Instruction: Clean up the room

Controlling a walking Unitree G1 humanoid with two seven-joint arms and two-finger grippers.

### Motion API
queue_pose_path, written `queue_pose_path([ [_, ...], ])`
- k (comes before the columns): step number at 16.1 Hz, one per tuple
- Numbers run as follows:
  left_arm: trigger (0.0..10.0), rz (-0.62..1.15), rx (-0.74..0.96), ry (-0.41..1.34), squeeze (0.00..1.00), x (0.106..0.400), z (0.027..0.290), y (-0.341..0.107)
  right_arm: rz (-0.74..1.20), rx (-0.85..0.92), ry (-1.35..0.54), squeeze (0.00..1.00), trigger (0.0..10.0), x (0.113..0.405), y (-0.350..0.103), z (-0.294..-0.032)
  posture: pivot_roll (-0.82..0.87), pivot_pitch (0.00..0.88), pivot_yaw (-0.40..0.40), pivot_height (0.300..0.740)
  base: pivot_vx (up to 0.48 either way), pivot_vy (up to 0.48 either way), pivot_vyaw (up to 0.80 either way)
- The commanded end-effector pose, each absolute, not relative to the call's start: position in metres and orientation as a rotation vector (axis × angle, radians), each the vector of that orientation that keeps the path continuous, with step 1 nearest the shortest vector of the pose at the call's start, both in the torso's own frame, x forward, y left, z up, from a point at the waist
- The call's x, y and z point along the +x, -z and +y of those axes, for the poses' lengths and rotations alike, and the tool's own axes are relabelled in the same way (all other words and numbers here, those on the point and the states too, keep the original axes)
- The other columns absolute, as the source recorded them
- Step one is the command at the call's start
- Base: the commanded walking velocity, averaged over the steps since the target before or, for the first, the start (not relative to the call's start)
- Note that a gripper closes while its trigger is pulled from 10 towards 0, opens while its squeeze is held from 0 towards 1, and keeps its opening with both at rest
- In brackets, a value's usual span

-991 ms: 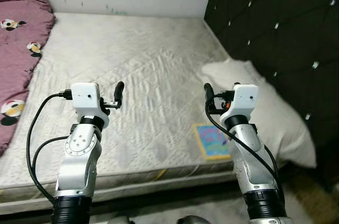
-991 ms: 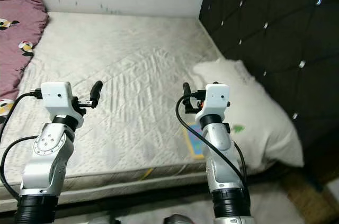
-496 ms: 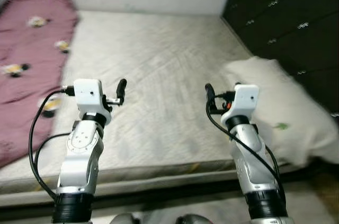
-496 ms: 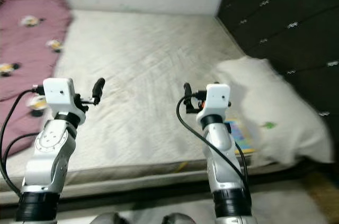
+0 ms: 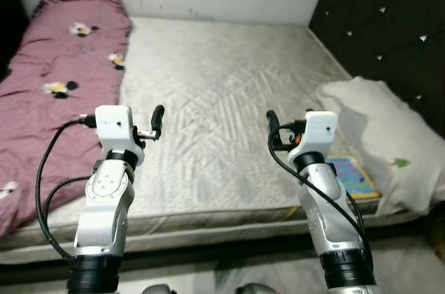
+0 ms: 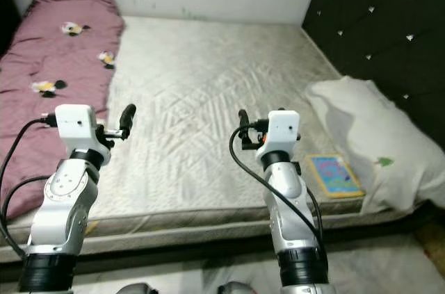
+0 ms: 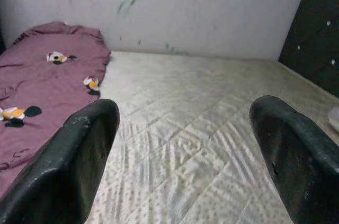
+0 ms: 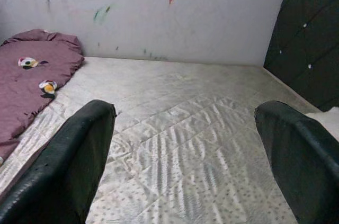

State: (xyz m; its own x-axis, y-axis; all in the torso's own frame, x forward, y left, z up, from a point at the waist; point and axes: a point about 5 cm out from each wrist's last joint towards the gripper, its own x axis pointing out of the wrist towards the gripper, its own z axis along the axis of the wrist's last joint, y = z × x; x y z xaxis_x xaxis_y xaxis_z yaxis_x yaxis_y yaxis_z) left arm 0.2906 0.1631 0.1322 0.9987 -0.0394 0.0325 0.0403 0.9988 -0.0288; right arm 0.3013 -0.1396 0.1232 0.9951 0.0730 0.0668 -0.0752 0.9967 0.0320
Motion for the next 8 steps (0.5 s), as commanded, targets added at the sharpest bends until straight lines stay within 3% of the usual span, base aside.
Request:
queue_pose_path([
  [1,10.0,-0.038,-0.036,0.075,0.0,0.2924,0.1533,-0.1343,-0.061,0.022,-0.041,0.0,10.0,0.3001,-0.1221,-0.1517,0.01,0.0,-0.08,0.74,0.0,0.48,0.0],
  [8,10.0,-0.033,-0.061,0.077,0.0,0.2937,0.1523,-0.1337,-0.06,0.021,-0.045,0.0,10.0,0.3016,-0.1222,-0.1511,0.01,0.0,-0.08,0.74,0.0,0.48,0.0],
])
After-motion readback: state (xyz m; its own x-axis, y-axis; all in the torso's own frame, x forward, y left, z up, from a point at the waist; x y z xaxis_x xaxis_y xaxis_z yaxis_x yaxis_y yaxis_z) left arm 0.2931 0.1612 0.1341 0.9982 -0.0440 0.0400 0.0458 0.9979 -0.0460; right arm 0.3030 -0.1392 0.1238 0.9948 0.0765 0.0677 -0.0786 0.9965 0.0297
